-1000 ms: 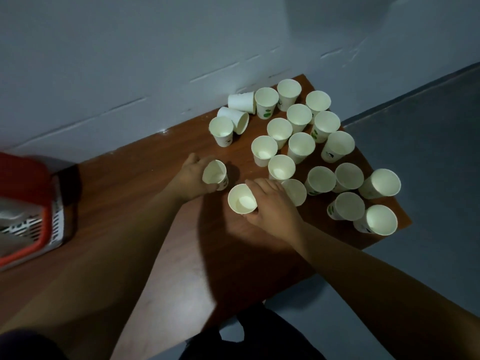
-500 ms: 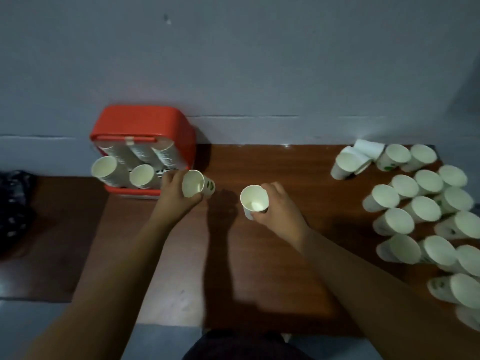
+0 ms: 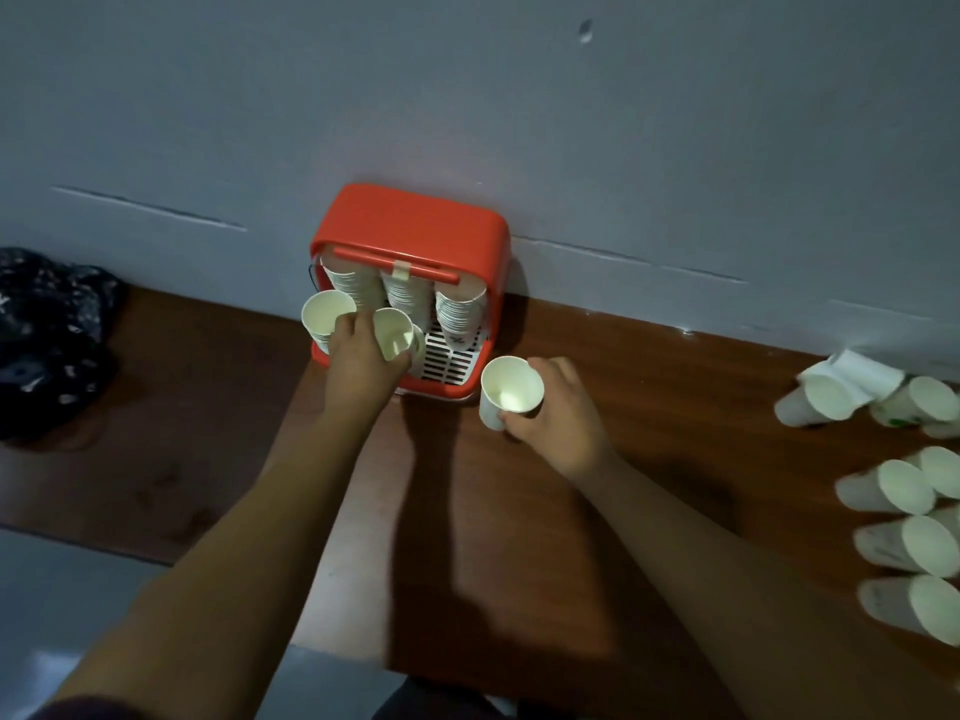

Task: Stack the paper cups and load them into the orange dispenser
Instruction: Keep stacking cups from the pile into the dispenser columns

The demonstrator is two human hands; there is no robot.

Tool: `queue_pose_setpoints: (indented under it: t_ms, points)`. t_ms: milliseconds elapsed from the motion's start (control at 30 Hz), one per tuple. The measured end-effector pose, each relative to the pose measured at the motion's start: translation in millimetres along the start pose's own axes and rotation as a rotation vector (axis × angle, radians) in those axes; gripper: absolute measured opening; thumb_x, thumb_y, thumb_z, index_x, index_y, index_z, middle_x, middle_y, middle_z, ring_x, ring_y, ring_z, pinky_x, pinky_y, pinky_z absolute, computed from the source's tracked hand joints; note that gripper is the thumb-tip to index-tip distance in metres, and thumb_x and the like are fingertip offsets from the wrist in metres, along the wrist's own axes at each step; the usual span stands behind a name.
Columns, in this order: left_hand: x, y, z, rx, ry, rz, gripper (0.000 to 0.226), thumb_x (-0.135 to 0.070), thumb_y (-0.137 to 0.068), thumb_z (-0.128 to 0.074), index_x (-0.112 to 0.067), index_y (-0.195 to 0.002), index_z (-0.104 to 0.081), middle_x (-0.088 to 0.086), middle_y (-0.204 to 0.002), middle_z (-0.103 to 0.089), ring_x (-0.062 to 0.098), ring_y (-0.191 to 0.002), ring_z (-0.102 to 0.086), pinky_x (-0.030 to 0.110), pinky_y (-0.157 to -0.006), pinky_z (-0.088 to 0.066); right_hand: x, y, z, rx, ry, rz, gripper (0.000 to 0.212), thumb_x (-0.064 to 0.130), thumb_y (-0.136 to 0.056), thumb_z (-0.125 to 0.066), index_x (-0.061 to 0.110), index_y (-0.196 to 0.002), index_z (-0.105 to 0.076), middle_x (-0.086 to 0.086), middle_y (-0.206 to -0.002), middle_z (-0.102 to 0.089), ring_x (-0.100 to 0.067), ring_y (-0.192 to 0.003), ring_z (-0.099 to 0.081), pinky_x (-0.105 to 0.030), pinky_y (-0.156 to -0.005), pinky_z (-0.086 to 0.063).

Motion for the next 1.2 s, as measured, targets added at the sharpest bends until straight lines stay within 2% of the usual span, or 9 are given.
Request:
queue_pose_setpoints:
  t_ms: [200, 333, 467, 600, 733, 833, 967, 1100, 1200]
  points:
    - [22, -20, -33, 0.165, -0.09, -0.126, 0.064, -0.029, -0.076, -0.075, -0.001, -0.129, -0.056, 0.022, -0.125, -0.055, 0.043, -0.113, -0.053, 0.046, -0.096, -0.044, 15, -25, -15, -0.146, -0.076, 0.059, 0.065, 0.028, -0.071, -0.084, 0.012, -0.127, -0.055, -0.002, -0.121, -0.052, -0.015, -0.105, -0.054, -0.027, -0.084, -0.05]
    - [30, -26, -39, 0.231, -0.004, -0.15, 0.075, -0.018, -0.076, -0.083, 0.003, -0.14, -0.049, 0.023, -0.137, -0.052, 0.039, -0.126, -0.049, 0.044, -0.106, -0.04, 41, -46, -27, -0.213, -0.14, 0.093, 0.065, 0.023, -0.071, -0.085, 0.009, -0.127, -0.056, -0.005, -0.121, -0.053, -0.004, -0.103, -0.049, -0.004, -0.082, -0.04]
    - [51, -26, -40, 0.277, 0.169, -0.13, 0.075, -0.009, -0.078, -0.077, -0.01, -0.145, -0.044, 0.011, -0.14, -0.052, 0.027, -0.129, -0.049, 0.048, -0.108, -0.043, 64, -67, -51, -0.174, -0.212, 0.111, 0.066, 0.018, -0.073, -0.083, 0.01, -0.131, -0.053, -0.004, -0.129, -0.051, 0.002, -0.109, -0.044, 0.0, -0.087, -0.035]
    - [73, -24, -42, 0.284, 0.279, -0.08, 0.061, -0.005, -0.083, -0.057, -0.017, -0.142, -0.047, 0.003, -0.138, -0.056, 0.021, -0.129, -0.052, 0.051, -0.108, -0.044, 76, -83, -82, -0.105, -0.13, 0.113, 0.072, 0.021, -0.074, -0.081, 0.006, -0.136, -0.049, -0.007, -0.137, -0.049, -0.019, -0.127, -0.047, -0.019, -0.103, -0.035]
    - [77, -20, -40, 0.25, 0.372, 0.018, 0.045, -0.005, -0.094, -0.049, -0.01, -0.138, -0.051, 0.006, -0.136, -0.058, 0.017, -0.125, -0.055, 0.048, -0.109, -0.044, 72, -92, -104, -0.115, 0.037, 0.098, 0.068, 0.019, -0.075, -0.077, 0.003, -0.134, -0.049, -0.012, -0.132, -0.049, -0.03, -0.123, -0.05, -0.039, -0.102, -0.045]
    - [73, -22, -40, 0.246, 0.456, 0.043, 0.04, -0.016, -0.1, -0.05, -0.012, -0.14, -0.053, 0.004, -0.138, -0.058, 0.014, -0.127, -0.054, 0.045, -0.111, -0.043, 59, -97, -117, -0.067, 0.088, 0.038, 0.071, 0.017, -0.073, -0.078, 0.006, -0.137, -0.047, -0.012, -0.13, -0.049, -0.03, -0.121, -0.051, -0.038, -0.1, -0.045]
    - [73, -29, -41, 0.331, 0.496, -0.017, 0.056, -0.047, -0.091, -0.06, -0.026, -0.142, -0.05, -0.005, -0.137, -0.059, 0.012, -0.127, -0.056, 0.046, -0.107, -0.048, 40, -100, -129, 0.105, -0.082, -0.019, 0.076, 0.013, -0.074, -0.079, 0.009, -0.141, -0.044, -0.011, -0.134, -0.052, -0.025, -0.122, -0.051, -0.031, -0.102, -0.042]
    - [75, -34, -41, 0.332, 0.403, -0.126, 0.065, -0.035, -0.084, -0.074, -0.027, -0.143, -0.048, -0.006, -0.135, -0.058, 0.013, -0.122, -0.057, 0.047, -0.103, -0.05, 33, -105, -133, 0.079, -0.228, -0.058, 0.069, 0.014, -0.075, -0.081, 0.012, -0.136, -0.049, -0.004, -0.128, -0.058, -0.012, -0.112, -0.055, -0.037, -0.094, -0.052]
    - [76, -37, -38, 0.298, 0.335, -0.126, 0.065, -0.026, -0.086, -0.074, -0.022, -0.145, -0.047, -0.002, -0.134, -0.059, 0.013, -0.12, -0.057, 0.043, -0.101, -0.051, 34, -107, -139, 0.08, -0.282, -0.077, 0.071, 0.016, -0.072, -0.083, 0.018, -0.135, -0.05, -0.001, -0.128, -0.059, -0.013, -0.113, -0.057, -0.039, -0.093, -0.053]
Point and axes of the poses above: each hand's wrist, its own y-axis away from the middle knuckle, its own z-axis out of the back of the hand, x = y × z, the point moved 2 cm from there along -y, towards the middle knuckle
